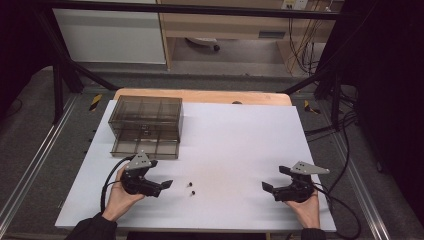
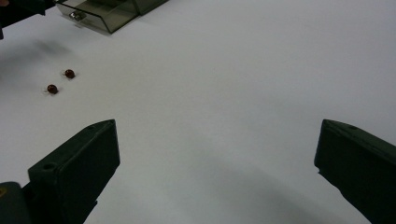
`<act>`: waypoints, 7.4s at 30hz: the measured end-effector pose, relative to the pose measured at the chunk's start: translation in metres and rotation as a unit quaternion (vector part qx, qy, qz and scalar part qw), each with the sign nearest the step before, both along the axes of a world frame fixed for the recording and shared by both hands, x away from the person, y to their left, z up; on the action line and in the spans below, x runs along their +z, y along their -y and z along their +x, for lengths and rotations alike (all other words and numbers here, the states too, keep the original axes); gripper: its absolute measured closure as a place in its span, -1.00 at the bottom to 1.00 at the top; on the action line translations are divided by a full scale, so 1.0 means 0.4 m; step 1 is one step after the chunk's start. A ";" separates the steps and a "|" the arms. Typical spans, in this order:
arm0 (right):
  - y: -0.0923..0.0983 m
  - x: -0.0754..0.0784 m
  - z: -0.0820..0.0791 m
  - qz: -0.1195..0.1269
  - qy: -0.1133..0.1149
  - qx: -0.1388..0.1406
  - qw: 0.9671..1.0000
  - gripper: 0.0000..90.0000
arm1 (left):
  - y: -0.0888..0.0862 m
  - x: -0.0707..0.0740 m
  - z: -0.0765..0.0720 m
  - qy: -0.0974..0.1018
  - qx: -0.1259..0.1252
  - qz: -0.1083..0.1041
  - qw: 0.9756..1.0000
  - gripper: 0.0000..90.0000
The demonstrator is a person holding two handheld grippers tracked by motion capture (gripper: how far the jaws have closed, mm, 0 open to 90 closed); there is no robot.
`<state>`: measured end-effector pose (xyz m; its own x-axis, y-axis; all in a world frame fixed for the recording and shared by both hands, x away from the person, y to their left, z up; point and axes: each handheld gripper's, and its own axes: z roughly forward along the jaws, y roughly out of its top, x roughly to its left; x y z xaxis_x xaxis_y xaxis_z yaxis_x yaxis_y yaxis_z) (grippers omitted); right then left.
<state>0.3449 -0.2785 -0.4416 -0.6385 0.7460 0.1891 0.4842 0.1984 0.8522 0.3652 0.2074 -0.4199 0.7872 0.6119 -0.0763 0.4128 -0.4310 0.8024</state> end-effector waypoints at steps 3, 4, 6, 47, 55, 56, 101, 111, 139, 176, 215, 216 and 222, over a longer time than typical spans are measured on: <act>-0.001 -0.001 0.001 -0.002 0.000 0.001 1.000 -0.99 | 0.019 0.000 0.005 -0.004 -0.003 -0.001 1.000 -0.84; -0.001 -0.001 0.001 -0.002 0.000 0.002 1.000 -0.99 | 0.028 0.000 0.007 -0.004 -0.005 -0.001 1.000 -0.84; -0.002 -0.002 0.001 -0.003 -0.001 0.002 1.000 -0.99 | 0.040 -0.003 0.011 -0.007 -0.006 0.001 1.000 -0.84; 0.001 0.000 0.001 -0.004 -0.002 -0.001 1.000 -0.99 | 0.171 -0.063 -0.005 -0.050 -0.026 0.067 0.996 0.47; 0.000 0.000 0.000 -0.003 -0.003 0.000 1.000 -0.99 | 0.179 -0.069 -0.006 -0.045 -0.025 0.077 0.996 0.75; 0.000 0.000 0.000 -0.003 -0.003 0.000 1.000 -0.99 | 0.179 -0.069 -0.006 -0.045 -0.025 0.077 0.996 0.76; -0.002 -0.003 0.001 -0.002 -0.009 0.002 1.000 -0.99 | 0.069 -0.007 -0.009 -0.035 0.022 0.058 0.997 0.83; -0.002 -0.003 0.001 -0.003 -0.009 0.002 1.000 -0.99 | 0.034 0.008 0.000 -0.036 0.039 0.055 0.997 0.83; -0.002 -0.004 0.002 -0.004 -0.011 0.002 1.000 -0.99 | -0.087 0.057 0.046 -0.028 0.100 0.053 0.993 0.83; -0.003 -0.005 0.002 -0.005 -0.012 0.001 1.000 -0.99 | -0.231 0.060 0.165 -0.037 0.193 0.066 0.978 0.83; -0.001 -0.002 0.001 -0.002 -0.011 0.000 1.000 -0.99 | -0.249 0.052 0.145 -0.019 0.190 0.047 0.980 0.01; -0.001 -0.002 0.001 -0.003 -0.011 0.000 1.000 -0.99 | -0.243 0.055 0.133 -0.017 0.183 0.039 0.982 -0.03; -0.002 -0.003 0.001 -0.003 -0.013 0.000 1.000 -0.99 | -0.218 0.050 0.102 -0.017 0.164 0.030 0.986 -0.30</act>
<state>0.3452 -0.2777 -0.4429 -0.6328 0.7478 0.2012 0.5069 0.2036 0.8376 0.4061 0.2947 -0.3997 0.5445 0.8369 -0.0552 0.5632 -0.3161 0.7635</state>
